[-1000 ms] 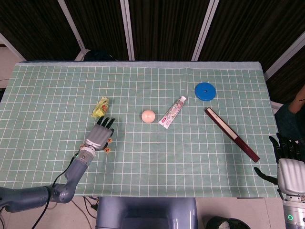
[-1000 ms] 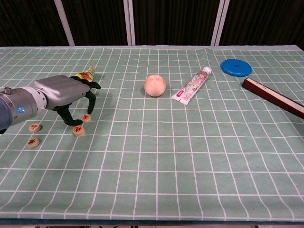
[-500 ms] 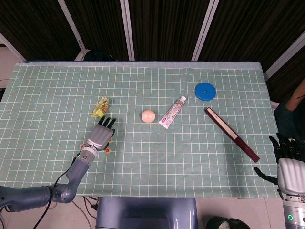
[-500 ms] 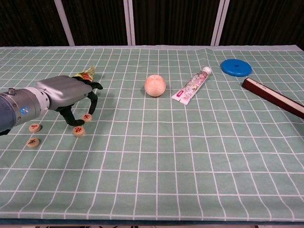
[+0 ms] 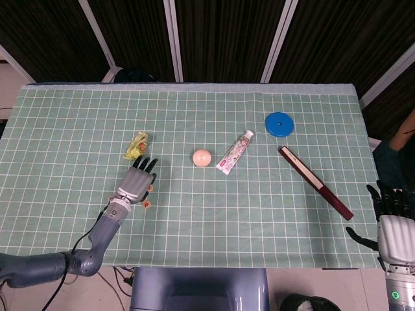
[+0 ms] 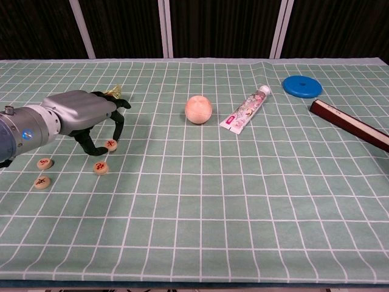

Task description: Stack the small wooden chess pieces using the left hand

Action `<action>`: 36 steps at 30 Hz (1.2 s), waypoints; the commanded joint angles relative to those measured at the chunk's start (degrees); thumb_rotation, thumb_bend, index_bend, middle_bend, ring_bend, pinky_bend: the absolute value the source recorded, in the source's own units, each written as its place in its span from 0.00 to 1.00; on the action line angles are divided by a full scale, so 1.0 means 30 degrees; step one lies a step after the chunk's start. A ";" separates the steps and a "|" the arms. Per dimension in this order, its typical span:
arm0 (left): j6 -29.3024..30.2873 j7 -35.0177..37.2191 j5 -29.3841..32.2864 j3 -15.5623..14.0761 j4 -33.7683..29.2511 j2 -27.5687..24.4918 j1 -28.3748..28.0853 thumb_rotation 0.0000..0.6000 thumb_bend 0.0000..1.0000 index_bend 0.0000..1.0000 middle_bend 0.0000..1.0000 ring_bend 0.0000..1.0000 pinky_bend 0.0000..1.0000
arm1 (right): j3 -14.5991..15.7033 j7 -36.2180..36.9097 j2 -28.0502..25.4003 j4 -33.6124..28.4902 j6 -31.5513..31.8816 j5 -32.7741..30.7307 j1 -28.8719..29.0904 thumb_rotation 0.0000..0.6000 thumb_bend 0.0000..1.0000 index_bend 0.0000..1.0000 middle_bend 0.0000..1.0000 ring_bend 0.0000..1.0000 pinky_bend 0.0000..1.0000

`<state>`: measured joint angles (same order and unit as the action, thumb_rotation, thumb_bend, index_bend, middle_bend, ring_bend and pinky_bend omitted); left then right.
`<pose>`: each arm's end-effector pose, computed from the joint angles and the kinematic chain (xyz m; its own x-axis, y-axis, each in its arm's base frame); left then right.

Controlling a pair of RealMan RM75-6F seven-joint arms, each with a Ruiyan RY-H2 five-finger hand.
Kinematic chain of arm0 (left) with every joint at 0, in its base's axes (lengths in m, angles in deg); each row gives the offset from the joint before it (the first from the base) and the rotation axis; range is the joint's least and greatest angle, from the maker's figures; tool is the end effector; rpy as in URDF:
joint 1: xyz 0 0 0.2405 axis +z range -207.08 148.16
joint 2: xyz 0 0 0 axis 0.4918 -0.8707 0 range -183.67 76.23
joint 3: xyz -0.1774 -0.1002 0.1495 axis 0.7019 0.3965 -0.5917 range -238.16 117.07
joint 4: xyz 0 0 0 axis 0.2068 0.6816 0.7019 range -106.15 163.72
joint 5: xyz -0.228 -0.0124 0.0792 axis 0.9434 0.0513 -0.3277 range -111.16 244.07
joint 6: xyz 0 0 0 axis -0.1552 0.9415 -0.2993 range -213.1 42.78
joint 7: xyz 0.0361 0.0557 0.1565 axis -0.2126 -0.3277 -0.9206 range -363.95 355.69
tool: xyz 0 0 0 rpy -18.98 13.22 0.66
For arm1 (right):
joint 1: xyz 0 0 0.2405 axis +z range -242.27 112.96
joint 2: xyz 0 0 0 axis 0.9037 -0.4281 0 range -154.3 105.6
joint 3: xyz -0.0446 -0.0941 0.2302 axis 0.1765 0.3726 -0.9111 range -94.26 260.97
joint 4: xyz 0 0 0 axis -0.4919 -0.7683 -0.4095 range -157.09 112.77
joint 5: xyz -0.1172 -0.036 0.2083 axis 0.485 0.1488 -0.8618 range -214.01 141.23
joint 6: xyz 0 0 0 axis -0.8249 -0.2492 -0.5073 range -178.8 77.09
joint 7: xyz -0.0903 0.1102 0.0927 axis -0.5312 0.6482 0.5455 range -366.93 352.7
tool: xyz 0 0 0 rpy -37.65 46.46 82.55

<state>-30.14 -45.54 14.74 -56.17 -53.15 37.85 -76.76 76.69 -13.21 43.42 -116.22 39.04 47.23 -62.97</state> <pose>-0.1574 0.3677 -0.0844 0.7319 0.2412 0.6373 0.6721 -0.4094 -0.6170 -0.3133 -0.2052 0.1318 0.4050 0.1146 0.9071 -0.9137 0.0870 0.3970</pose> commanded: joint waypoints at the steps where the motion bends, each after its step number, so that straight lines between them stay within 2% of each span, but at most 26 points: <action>1: 0.0421 0.0310 -0.0686 0.0065 -0.0975 -0.0676 0.0113 1.00 0.34 0.50 0.03 0.00 0.00 | 0.0005 -0.0016 0.0008 -0.0008 -0.0016 0.0001 0.0008 1.00 0.23 0.12 0.01 0.00 0.00; 7: 0.1191 0.0384 -0.2082 -0.0726 -0.3903 -0.2615 0.0725 1.00 0.34 0.50 0.03 0.00 0.00 | -0.0015 -0.0030 0.0003 -0.0039 0.0011 -0.0042 -0.0010 1.00 0.23 0.12 0.01 0.00 0.00; 14: 0.1662 0.0331 -0.3519 -0.1889 -0.5335 -0.3843 0.1410 1.00 0.34 0.49 0.03 0.00 0.00 | 0.0004 -0.0054 0.0007 -0.0073 0.0020 0.0006 -0.0007 1.00 0.23 0.12 0.01 0.00 0.00; 22: 0.1331 0.0338 -0.3935 -0.2365 -0.4936 -0.3796 0.1680 1.00 0.34 0.49 0.03 0.00 0.00 | 0.0013 -0.0127 0.0033 -0.0082 0.0059 0.0032 -0.0018 1.00 0.23 0.12 0.01 0.00 0.00; 36: 0.0966 0.0117 -0.3769 -0.2038 -0.4053 -0.2718 0.1688 1.00 0.34 0.48 0.03 0.00 0.00 | -0.0023 -0.0065 -0.0004 -0.0063 0.0040 -0.0023 -0.0015 1.00 0.23 0.12 0.01 0.00 0.00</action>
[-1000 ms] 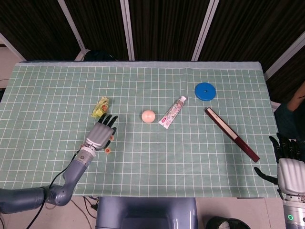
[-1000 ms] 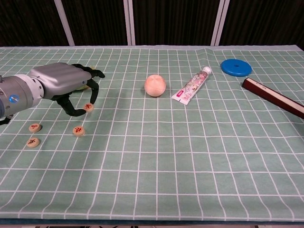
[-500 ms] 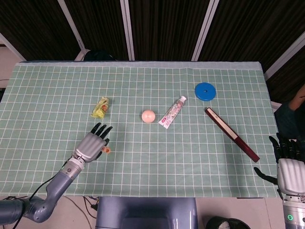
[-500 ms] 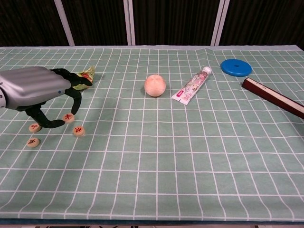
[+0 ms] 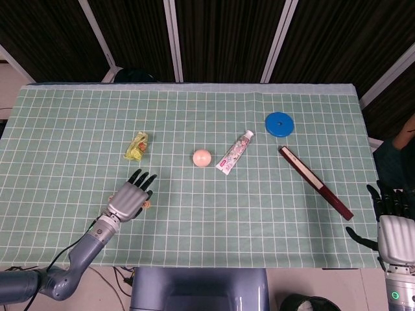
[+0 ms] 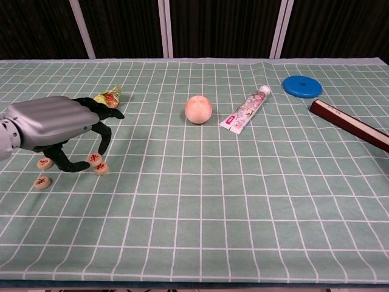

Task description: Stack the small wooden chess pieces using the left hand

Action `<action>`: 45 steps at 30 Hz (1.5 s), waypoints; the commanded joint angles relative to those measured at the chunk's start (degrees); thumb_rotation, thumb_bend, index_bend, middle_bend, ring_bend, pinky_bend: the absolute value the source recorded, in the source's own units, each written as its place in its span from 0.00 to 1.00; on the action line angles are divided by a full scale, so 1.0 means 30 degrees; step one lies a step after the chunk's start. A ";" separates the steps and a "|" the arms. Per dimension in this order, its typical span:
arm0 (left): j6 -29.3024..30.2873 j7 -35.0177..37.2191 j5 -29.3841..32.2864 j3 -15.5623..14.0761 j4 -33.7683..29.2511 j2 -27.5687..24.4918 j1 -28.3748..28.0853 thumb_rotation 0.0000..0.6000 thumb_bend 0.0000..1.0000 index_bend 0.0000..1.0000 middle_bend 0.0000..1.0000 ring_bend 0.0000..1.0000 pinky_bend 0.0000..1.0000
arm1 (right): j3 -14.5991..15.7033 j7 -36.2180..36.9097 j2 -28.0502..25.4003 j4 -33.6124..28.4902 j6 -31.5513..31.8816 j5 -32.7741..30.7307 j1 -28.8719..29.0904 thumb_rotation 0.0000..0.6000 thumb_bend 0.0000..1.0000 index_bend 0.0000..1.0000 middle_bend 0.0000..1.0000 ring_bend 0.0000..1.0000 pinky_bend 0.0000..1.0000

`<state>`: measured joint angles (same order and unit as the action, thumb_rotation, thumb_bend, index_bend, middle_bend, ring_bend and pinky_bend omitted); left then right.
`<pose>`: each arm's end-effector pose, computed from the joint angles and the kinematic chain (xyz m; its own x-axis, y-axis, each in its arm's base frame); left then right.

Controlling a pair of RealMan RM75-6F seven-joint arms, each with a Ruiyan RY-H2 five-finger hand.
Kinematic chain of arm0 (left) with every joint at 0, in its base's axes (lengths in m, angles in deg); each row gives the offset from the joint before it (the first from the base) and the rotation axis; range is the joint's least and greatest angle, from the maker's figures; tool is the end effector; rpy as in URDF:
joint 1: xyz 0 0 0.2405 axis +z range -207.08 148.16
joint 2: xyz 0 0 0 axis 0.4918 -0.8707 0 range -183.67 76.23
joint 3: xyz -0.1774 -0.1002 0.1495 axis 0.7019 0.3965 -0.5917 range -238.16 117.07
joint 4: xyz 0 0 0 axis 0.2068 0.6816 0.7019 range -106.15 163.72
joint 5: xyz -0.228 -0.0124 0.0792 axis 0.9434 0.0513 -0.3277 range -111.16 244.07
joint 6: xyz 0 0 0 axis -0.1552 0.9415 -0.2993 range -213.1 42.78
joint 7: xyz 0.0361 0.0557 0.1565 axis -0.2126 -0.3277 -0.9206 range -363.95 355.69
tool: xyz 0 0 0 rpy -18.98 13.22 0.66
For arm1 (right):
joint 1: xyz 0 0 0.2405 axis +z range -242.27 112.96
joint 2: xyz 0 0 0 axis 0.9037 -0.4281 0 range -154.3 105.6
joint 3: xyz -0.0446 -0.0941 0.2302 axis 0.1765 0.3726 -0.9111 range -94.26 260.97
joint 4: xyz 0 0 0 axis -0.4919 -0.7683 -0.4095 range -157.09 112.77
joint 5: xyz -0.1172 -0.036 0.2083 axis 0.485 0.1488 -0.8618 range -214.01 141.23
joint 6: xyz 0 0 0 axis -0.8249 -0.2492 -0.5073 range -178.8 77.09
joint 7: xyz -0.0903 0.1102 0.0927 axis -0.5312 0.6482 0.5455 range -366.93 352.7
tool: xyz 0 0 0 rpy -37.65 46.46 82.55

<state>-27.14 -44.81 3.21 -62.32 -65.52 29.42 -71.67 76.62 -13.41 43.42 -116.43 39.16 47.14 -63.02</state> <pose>-0.1657 0.3100 -0.0617 0.7682 0.2114 0.6043 0.6099 -0.5289 -0.5902 -0.3127 -0.2051 0.1321 0.4049 0.1170 0.9068 -0.9137 0.0895 0.3965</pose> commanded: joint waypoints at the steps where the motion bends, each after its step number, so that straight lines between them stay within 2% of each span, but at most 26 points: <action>1: -0.0033 -0.0212 0.0103 0.0016 0.0124 0.0143 -0.0011 1.00 0.34 0.48 0.03 0.00 0.00 | 0.0006 0.0005 -0.0001 0.0012 -0.0001 0.0016 0.0002 1.00 0.23 0.12 0.01 0.00 0.00; 45: -0.0096 -0.1485 0.0864 0.0194 0.0619 0.0805 -0.0072 1.00 0.34 0.44 0.03 0.00 0.00 | -0.0012 0.0006 -0.0016 -0.0017 -0.0050 -0.0060 0.0011 1.00 0.23 0.12 0.01 0.00 0.00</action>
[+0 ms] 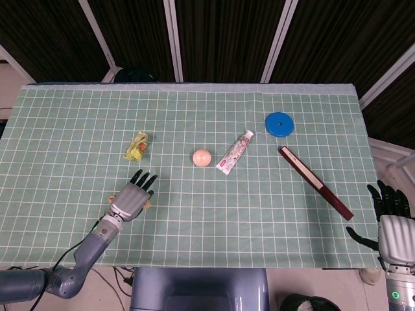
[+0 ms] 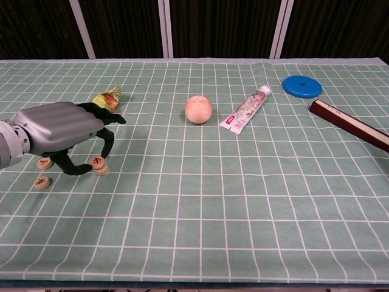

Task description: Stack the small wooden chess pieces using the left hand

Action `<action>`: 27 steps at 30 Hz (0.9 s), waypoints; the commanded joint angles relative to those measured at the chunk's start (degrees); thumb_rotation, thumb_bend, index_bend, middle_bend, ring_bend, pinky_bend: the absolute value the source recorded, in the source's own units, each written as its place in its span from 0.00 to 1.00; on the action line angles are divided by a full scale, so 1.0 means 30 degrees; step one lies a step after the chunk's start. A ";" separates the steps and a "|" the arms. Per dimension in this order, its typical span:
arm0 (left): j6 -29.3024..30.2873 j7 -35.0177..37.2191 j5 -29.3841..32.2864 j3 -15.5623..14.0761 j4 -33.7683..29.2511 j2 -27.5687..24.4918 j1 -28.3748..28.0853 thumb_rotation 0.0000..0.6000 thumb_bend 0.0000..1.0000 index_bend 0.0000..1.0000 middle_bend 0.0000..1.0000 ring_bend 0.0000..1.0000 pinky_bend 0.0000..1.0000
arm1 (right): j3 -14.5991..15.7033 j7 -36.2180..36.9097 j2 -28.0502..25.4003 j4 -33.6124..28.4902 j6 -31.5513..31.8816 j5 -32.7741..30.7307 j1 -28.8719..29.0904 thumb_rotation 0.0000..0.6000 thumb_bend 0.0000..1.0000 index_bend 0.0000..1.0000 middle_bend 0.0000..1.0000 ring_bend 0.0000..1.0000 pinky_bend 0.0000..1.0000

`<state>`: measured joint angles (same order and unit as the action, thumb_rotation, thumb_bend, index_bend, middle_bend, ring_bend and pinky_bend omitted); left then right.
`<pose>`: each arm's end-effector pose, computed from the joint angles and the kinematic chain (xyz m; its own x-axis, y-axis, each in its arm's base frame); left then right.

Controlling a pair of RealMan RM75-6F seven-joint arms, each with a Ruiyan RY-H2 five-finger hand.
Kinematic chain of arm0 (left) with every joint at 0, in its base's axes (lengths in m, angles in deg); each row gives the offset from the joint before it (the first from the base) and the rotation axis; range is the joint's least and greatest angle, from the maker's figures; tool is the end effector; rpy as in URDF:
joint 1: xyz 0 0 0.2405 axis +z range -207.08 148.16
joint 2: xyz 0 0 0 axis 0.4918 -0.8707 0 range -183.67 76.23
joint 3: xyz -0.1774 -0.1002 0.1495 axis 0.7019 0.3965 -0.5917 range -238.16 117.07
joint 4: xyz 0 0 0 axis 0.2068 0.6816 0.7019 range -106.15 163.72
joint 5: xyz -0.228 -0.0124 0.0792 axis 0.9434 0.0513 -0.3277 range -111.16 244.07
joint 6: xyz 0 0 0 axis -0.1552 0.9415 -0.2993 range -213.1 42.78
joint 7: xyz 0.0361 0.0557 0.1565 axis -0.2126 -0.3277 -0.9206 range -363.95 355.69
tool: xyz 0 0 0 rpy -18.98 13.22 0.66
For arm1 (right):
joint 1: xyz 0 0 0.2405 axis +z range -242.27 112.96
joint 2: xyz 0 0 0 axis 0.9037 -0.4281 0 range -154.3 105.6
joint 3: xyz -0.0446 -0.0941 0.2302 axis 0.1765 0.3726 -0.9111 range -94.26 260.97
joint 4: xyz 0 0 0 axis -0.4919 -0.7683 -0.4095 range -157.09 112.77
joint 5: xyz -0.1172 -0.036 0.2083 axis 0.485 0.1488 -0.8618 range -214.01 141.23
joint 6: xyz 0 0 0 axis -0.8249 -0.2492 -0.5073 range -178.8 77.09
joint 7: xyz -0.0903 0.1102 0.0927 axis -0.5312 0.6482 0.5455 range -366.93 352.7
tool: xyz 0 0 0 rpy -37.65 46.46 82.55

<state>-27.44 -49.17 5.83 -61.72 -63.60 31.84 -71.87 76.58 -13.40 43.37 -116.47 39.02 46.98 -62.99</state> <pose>-0.1672 0.3129 -0.0722 0.7977 0.2039 0.5676 0.5792 -0.5213 -0.6268 -0.3131 -0.2055 0.1321 0.4047 0.1152 0.9072 -0.9137 0.0914 0.3960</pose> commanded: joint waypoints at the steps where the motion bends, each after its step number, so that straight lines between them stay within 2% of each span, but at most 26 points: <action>1: 0.0011 -0.0049 -0.0017 -0.0011 -0.0042 -0.0007 -0.0006 1.00 0.34 0.44 0.03 0.00 0.00 | -0.0007 0.0005 -0.0001 -0.0003 -0.0002 -0.0014 0.0000 1.00 0.23 0.12 0.01 0.00 0.00; 18: 0.0207 0.0034 -0.0243 -0.0009 -0.0354 -0.0174 0.0070 1.00 0.34 0.41 0.02 0.00 0.00 | -0.0016 0.0018 -0.0012 -0.0005 0.0010 -0.0034 -0.0010 1.00 0.23 0.12 0.01 0.00 0.00; 27: 0.1639 0.1720 -0.2216 -0.0298 -0.1308 -0.1539 0.1029 1.00 0.33 0.36 0.02 0.00 0.00 | -0.0007 0.0032 -0.0004 0.0013 0.0010 -0.0019 -0.0010 1.00 0.23 0.12 0.01 0.00 0.00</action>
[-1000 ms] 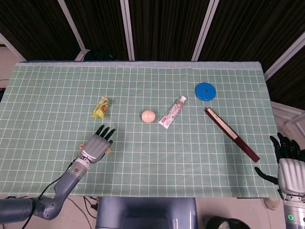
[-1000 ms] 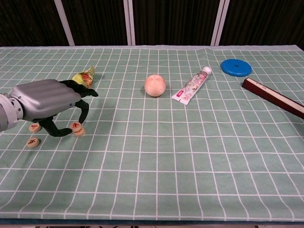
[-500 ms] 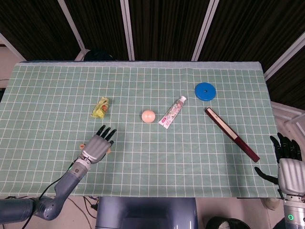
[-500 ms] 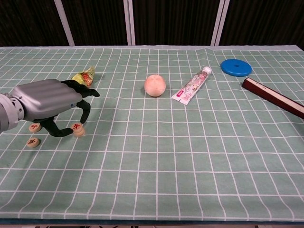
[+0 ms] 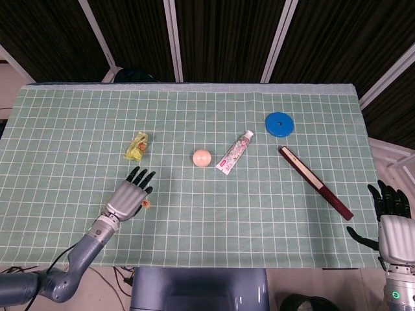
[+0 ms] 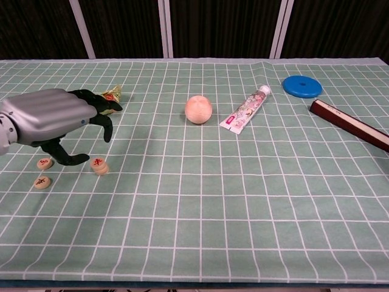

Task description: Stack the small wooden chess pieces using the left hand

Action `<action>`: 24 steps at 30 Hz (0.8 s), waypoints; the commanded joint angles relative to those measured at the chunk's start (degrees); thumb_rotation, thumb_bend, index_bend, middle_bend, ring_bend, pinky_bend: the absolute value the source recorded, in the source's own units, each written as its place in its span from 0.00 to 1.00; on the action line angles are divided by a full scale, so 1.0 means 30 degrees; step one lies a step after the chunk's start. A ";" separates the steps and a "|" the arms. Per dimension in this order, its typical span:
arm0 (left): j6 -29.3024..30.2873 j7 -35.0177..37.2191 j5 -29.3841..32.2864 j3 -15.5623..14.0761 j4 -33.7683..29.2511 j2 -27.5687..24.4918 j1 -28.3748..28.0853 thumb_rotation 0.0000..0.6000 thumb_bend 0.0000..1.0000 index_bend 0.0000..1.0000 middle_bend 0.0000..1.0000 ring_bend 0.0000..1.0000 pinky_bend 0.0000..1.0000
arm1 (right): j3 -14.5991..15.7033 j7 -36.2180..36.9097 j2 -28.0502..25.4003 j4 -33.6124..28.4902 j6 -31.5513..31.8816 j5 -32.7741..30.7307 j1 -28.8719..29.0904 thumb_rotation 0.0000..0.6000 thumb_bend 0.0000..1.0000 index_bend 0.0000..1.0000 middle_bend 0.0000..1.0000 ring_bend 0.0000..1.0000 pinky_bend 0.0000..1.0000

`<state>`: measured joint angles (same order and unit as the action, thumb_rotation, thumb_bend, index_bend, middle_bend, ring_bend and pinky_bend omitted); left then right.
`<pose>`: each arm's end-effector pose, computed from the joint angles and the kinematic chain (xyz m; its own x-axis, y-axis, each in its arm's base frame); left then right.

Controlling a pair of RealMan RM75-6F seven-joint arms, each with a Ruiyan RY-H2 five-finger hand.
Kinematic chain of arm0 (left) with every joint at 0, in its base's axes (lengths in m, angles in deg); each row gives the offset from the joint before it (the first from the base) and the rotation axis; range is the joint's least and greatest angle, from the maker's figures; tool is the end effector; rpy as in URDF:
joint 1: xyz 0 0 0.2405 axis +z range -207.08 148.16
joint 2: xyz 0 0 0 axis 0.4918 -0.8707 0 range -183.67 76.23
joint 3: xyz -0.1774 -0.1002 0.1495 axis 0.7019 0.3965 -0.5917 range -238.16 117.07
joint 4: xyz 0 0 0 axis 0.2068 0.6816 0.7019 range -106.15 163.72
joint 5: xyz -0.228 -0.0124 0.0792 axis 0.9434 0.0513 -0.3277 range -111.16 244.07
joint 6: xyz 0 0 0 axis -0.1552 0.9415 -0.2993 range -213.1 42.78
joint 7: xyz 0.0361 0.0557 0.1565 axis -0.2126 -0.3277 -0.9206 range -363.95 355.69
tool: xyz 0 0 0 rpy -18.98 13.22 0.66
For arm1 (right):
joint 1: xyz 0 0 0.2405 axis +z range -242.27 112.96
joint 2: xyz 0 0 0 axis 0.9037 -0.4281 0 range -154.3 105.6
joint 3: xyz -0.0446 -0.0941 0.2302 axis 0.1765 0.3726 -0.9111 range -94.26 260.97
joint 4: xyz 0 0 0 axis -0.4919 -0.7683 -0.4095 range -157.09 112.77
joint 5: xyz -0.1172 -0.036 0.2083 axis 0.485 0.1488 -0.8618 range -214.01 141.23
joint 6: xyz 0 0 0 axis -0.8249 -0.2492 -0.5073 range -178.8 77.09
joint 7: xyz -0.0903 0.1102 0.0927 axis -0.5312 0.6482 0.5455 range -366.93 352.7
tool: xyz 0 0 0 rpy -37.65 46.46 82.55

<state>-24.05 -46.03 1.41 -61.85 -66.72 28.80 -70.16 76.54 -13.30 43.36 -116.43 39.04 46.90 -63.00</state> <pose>-0.1632 0.3084 -0.0511 0.7660 0.1636 0.6217 0.6057 -0.5078 -0.6126 -0.3134 -0.2055 0.1325 0.4039 0.1162 0.9074 -0.9140 0.0929 0.3949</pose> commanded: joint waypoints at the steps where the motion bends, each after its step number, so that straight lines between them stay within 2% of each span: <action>1: 0.0626 0.0886 -0.1043 -0.0415 -0.0275 -0.0711 0.0616 1.00 0.32 0.36 0.02 0.00 0.00 | 0.0012 -0.0003 0.0000 -0.0006 0.0011 0.0010 -0.0011 1.00 0.23 0.12 0.01 0.00 0.00; 7: 0.1030 0.2495 -0.2155 -0.1338 0.0247 -0.1530 0.1693 1.00 0.31 0.36 0.02 0.00 0.00 | 0.0022 -0.0048 0.0009 -0.0068 0.0065 0.0033 -0.0036 1.00 0.23 0.12 0.01 0.00 0.00; 13: 0.0914 0.4029 -0.3042 -0.2098 0.1689 -0.1674 0.2562 1.00 0.31 0.37 0.02 0.00 0.00 | 0.0042 -0.0081 0.0017 -0.0103 0.0080 0.0061 -0.0048 1.00 0.23 0.12 0.01 0.00 0.00; 24: 0.0415 0.5428 -0.3849 -0.2195 0.3551 -0.1204 0.3265 1.00 0.31 0.39 0.02 0.00 0.00 | 0.0045 -0.0083 -0.0005 -0.0151 0.0025 0.0016 -0.0045 1.00 0.23 0.12 0.01 0.00 0.00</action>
<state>-22.56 -29.84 -10.02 -68.48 -56.32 24.99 -60.51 76.68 -13.55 43.35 -116.88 39.12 46.95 -63.14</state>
